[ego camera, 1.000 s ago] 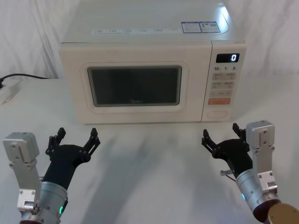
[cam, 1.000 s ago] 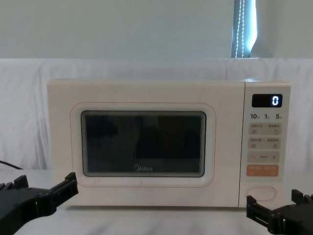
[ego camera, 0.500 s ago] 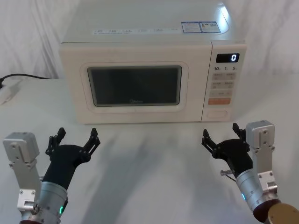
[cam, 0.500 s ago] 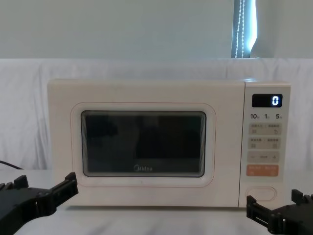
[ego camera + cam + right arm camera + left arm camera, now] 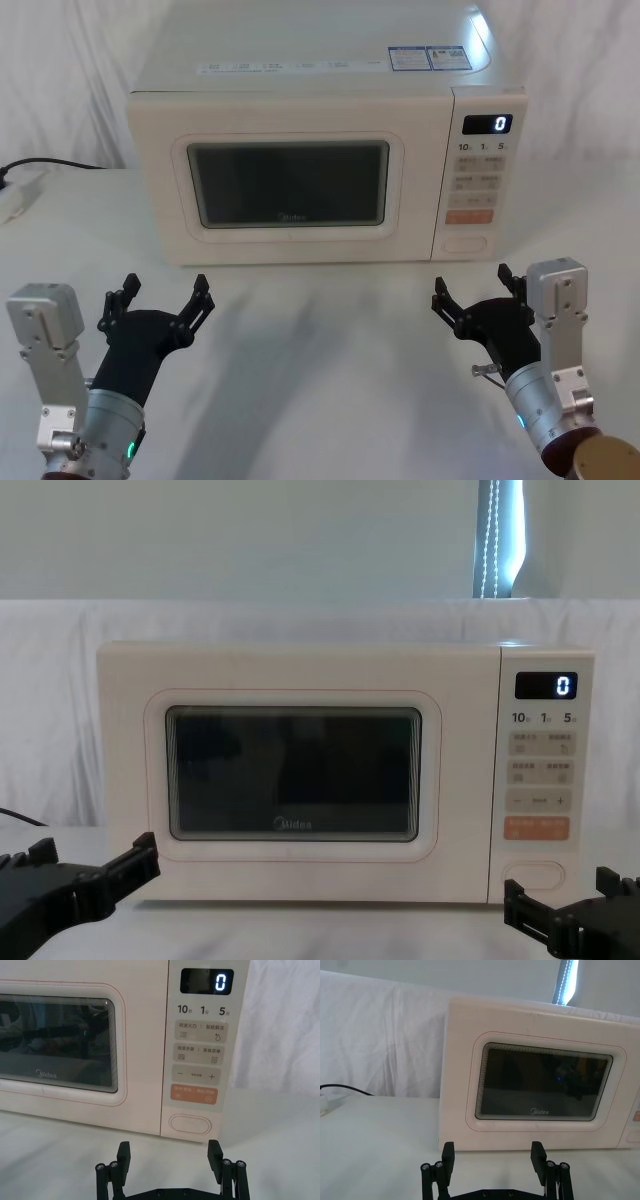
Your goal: Press the button to open the microwave door with one hand; close the microwave door with the other hand.
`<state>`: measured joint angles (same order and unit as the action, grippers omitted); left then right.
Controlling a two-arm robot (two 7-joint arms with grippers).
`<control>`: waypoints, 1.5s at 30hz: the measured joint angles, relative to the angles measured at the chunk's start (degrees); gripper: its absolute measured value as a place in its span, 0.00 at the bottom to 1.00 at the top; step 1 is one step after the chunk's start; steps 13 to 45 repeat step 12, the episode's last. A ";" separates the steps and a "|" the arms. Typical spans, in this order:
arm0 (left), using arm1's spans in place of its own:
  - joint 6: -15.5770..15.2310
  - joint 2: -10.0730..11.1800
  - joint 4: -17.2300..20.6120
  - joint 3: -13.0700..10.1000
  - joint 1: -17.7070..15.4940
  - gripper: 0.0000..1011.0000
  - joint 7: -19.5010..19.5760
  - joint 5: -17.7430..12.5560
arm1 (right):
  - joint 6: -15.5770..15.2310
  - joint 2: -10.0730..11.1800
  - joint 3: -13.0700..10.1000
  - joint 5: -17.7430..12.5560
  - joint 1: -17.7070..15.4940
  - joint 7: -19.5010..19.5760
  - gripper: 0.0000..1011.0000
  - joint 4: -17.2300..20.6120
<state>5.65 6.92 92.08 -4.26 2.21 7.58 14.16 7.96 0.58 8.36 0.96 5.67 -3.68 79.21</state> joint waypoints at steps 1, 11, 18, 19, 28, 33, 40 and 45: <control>0.00 0.00 0.00 0.00 0.00 0.99 0.00 0.00 | 0.00 0.00 0.00 0.00 0.00 0.00 0.99 0.00; 0.00 0.00 0.00 0.00 0.00 0.99 0.00 0.00 | 0.00 0.00 0.00 0.00 0.00 0.00 0.99 0.00; 0.00 0.00 0.00 0.00 0.00 0.99 0.00 0.00 | 0.00 0.00 0.00 0.00 0.00 0.00 0.99 0.00; 0.00 0.00 0.00 0.00 0.00 0.99 0.00 0.00 | 0.00 0.00 0.00 0.00 0.00 0.00 0.99 0.00; 0.00 0.00 0.00 0.00 0.00 0.99 0.00 0.00 | 0.00 0.00 0.00 0.00 0.00 0.00 0.99 0.00; 0.00 0.00 0.00 0.00 0.00 0.99 0.00 0.00 | 0.00 0.00 0.00 0.00 0.00 0.00 0.99 0.00; 0.00 0.00 0.00 0.00 0.00 0.99 0.00 0.00 | 0.00 0.00 0.00 0.00 0.00 0.00 0.99 0.00; 0.00 0.00 0.00 0.00 0.00 0.99 0.00 0.00 | 0.00 0.00 0.00 0.00 0.00 0.00 0.99 0.00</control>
